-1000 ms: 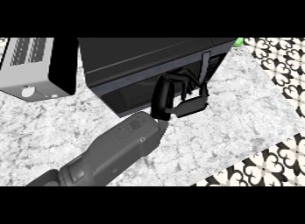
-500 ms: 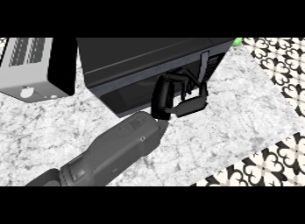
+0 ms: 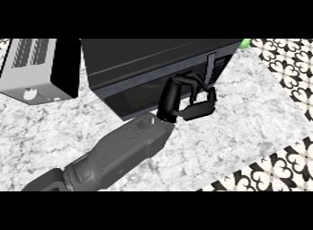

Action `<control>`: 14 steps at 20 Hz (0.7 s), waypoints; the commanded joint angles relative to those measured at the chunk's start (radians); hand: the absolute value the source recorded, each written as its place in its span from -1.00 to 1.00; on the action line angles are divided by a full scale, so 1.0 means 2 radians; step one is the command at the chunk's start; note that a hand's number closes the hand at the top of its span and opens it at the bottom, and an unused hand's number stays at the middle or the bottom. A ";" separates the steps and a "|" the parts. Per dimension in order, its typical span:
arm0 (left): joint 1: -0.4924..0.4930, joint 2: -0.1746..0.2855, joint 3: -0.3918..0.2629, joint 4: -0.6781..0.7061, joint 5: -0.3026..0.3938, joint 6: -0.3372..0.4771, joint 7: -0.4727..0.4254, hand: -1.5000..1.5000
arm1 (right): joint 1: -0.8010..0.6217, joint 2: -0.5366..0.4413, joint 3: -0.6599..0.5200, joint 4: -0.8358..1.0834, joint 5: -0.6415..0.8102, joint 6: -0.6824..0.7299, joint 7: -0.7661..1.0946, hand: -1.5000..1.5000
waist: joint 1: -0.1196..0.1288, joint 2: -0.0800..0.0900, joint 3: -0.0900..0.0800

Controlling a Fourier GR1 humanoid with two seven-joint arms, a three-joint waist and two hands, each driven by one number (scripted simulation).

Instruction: Pick up the milk, place it into the microwave and close the microwave

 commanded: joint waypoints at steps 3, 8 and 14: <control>-0.001 0.000 0.005 0.063 0.025 0.014 0.033 1.00 | 0.003 -0.012 0.001 -0.005 -0.015 0.010 0.006 -1.00 | 0.012 0.004 -0.002; 0.007 0.000 0.001 0.075 0.044 0.041 0.046 1.00 | 0.009 -0.021 -0.020 -0.007 -0.023 0.010 0.006 -1.00 | 0.024 -0.005 -0.002; 0.025 0.000 -0.007 0.075 0.063 0.028 0.032 -1.00 | 0.029 -0.015 -0.027 -0.009 -0.038 0.005 0.005 -1.00 | 0.038 -0.005 -0.003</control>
